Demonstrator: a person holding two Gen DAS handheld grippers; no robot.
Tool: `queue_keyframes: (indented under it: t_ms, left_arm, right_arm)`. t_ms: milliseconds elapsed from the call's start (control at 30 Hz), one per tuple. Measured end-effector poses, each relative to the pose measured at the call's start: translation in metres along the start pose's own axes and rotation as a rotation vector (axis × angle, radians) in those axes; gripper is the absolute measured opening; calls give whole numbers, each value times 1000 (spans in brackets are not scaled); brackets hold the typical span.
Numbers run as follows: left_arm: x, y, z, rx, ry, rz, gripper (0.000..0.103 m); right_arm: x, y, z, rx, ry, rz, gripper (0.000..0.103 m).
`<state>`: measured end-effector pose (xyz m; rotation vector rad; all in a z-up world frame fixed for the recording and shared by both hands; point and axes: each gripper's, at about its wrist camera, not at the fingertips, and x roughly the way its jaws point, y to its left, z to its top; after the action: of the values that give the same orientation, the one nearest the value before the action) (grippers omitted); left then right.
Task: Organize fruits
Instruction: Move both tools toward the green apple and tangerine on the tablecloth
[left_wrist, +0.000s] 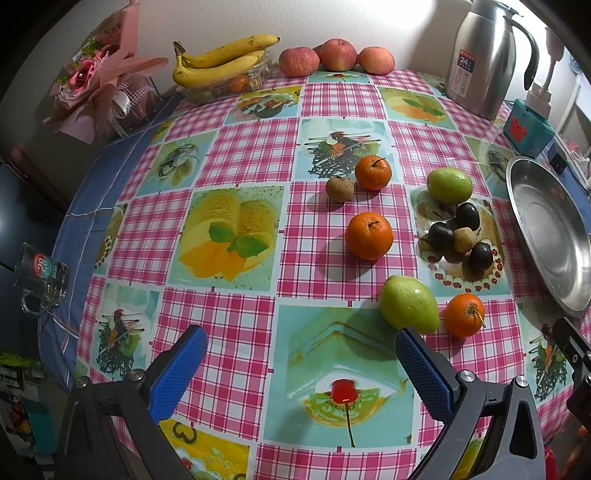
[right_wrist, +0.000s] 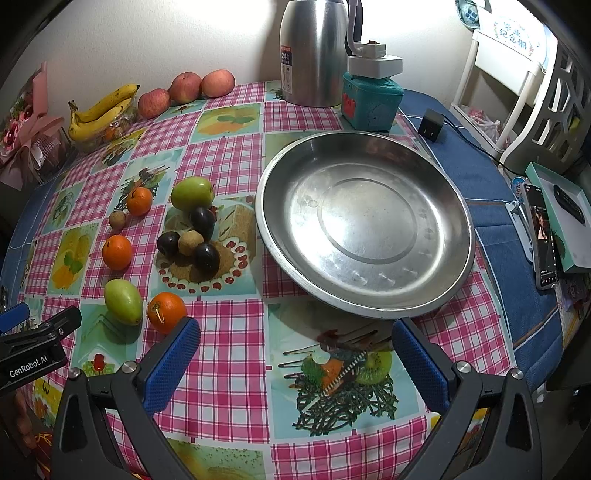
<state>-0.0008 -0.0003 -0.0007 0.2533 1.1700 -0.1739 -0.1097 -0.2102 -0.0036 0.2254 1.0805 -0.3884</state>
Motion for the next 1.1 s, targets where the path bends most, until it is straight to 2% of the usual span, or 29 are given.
queue_keyframes:
  t_ms: [400, 467, 500, 567, 600, 800, 933, 1000, 1100]
  left_arm:
    - [5, -8, -5, 7, -17, -24, 103]
    - [-1, -5, -3, -3, -43, -50, 103]
    - [-1, -3, -3, -22, -87, -90, 103]
    - [-4, -2, -2, -24, -97, -94, 103]
    - [-3, -2, -1, -12, -82, -66, 103]
    - [0, 5, 4, -45, -72, -31, 103]
    - [3, 11, 7, -105, -60, -68, 103]
    - [8, 15, 9, -155, -14, -123, 103]
    - [11, 18, 12, -188, 9, -145, 103]
  right_arm:
    - [0, 0, -1, -2, 2, -1, 103]
    - [1, 0, -1, -3, 3, 0, 103]
    - [2, 1, -2, -4, 5, 0, 103]
    - [2, 1, -1, -8, 8, 1, 103]
    - [2, 2, -2, -11, 9, 3, 103]
    - [4, 6, 1, -30, 24, 15, 103]
    - [9, 10, 6, -22, 32, 50, 103]
    - [13, 15, 8, -20, 42, 75, 103]
    - [19, 22, 11, -23, 50, 109, 103]
